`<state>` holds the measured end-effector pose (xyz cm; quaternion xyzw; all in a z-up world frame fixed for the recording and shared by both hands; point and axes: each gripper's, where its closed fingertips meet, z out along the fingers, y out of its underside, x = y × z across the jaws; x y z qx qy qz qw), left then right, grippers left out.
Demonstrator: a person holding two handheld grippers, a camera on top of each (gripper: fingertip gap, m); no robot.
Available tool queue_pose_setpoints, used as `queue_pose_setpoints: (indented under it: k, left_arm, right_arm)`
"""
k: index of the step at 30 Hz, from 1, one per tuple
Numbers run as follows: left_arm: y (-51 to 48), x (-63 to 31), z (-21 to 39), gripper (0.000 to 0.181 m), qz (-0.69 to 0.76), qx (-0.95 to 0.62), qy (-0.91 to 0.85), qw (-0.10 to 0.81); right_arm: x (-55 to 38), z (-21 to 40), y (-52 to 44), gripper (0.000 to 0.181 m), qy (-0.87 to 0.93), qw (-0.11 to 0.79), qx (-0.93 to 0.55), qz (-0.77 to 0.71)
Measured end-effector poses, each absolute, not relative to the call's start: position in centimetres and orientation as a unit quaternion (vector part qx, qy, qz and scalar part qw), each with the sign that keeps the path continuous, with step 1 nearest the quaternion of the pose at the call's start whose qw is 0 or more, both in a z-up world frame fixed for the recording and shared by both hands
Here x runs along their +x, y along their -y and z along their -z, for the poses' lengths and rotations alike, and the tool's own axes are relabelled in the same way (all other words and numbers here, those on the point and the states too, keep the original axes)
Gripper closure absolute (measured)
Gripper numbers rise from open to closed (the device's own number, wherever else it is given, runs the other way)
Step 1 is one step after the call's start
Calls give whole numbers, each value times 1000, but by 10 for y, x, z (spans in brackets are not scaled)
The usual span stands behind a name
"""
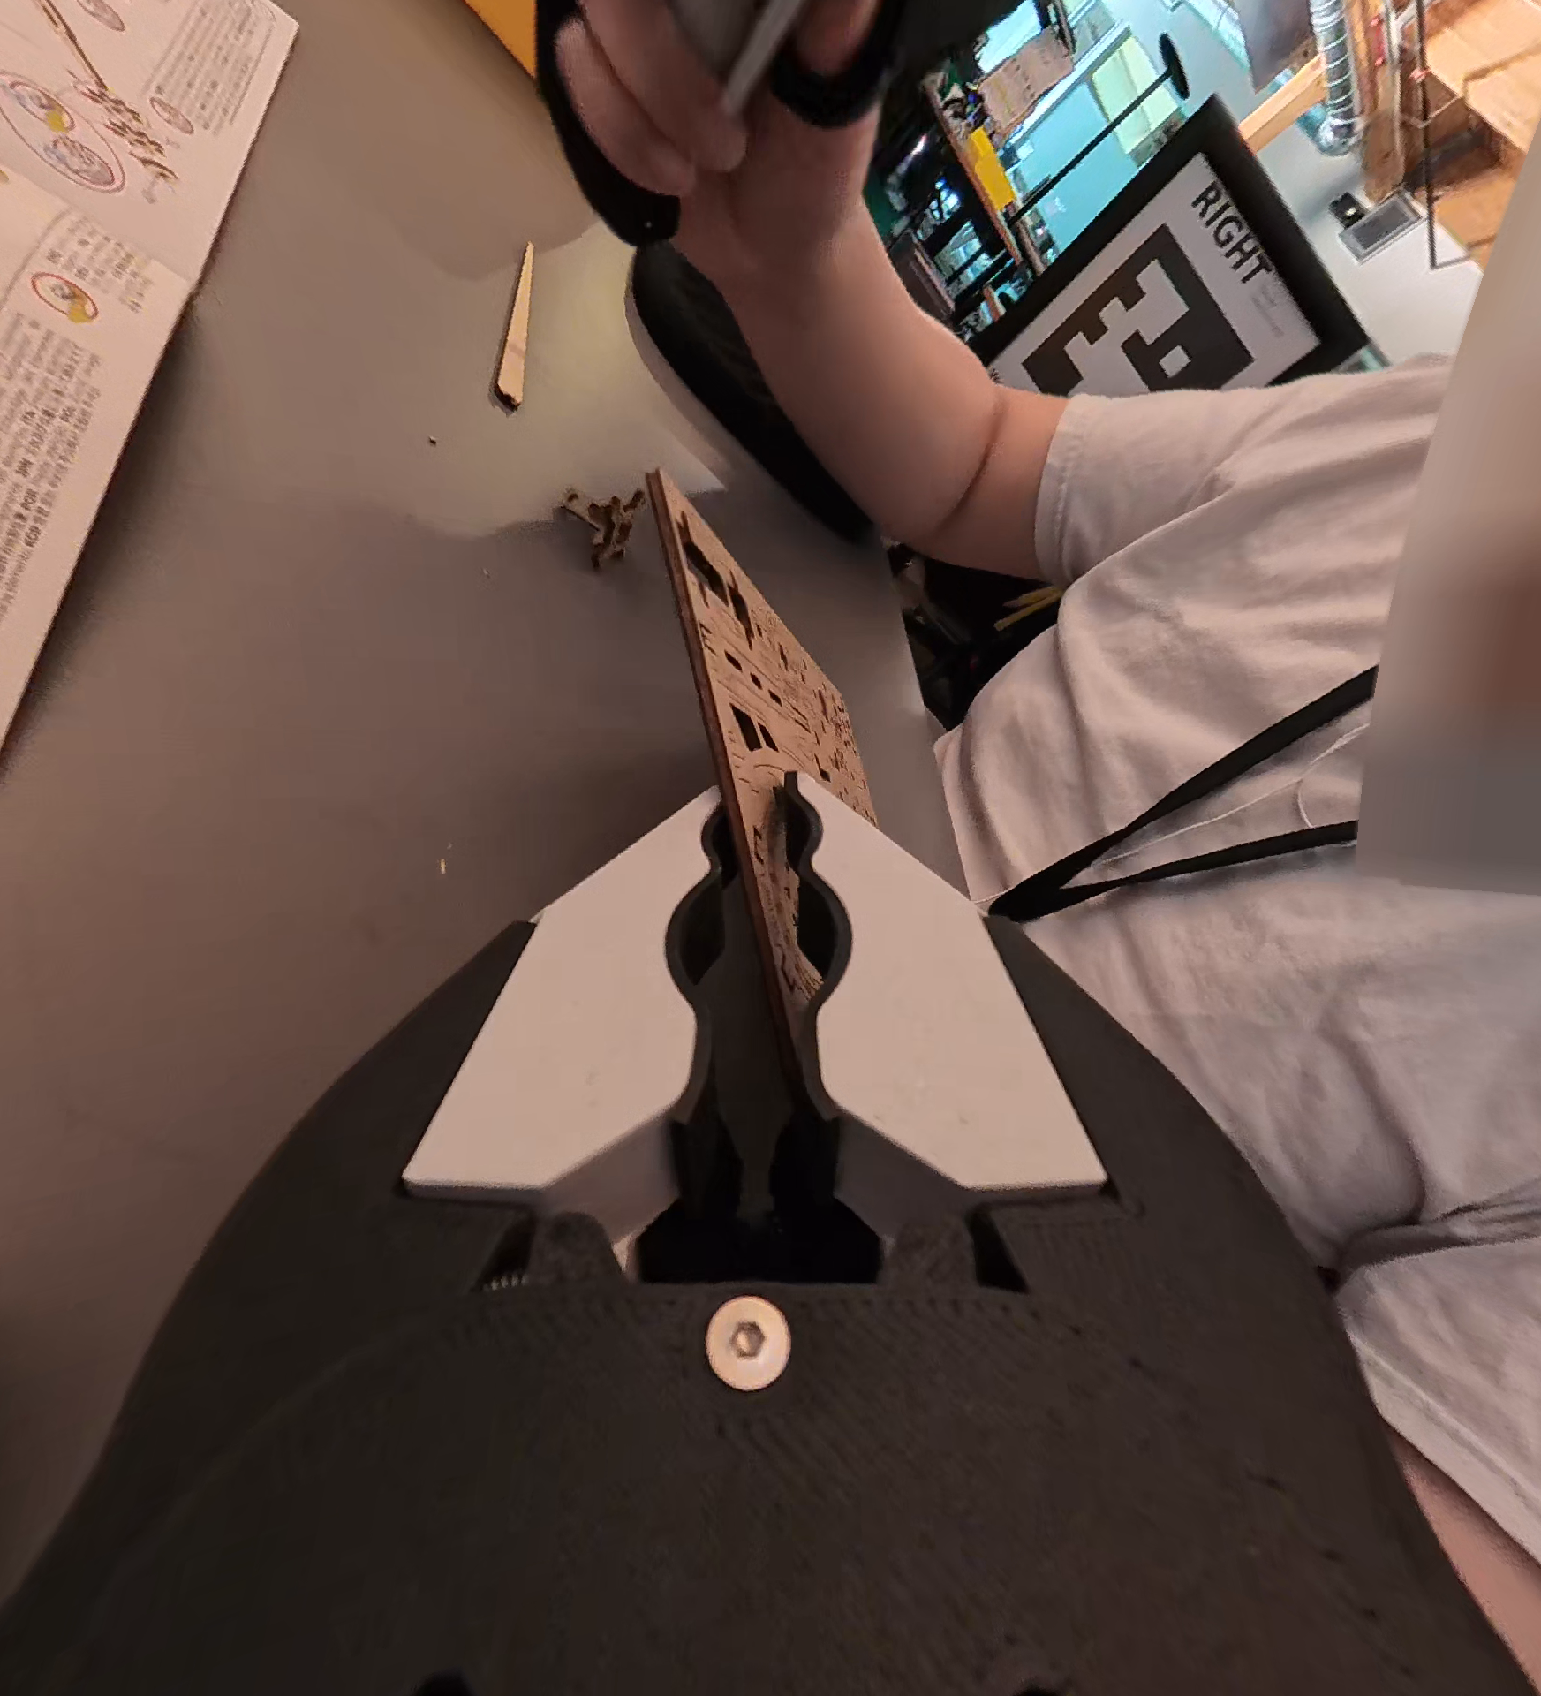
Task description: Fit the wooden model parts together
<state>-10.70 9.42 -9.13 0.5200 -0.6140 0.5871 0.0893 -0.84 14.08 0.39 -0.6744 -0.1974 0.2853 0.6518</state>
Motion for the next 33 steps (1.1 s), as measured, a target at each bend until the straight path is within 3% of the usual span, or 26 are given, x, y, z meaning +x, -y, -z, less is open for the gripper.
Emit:
queue_pose_setpoints:
  k: [2, 19, 33]
  left_arm:
    - [-93, -108, 94, 174, -593, 516, 611, 91]
    - [-92, -108, 101, 173, -609, 514, 598, 84]
    - [-96, -106, 102, 171, -589, 525, 611, 63]
  right_arm:
    - [-8, 5, -138, 181, 189, 640, -675, -315]
    - [-1, 66, -131, 181, 207, 575, -751, -249]
    - [-25, 54, -118, 181, 229, 572, -733, -289]
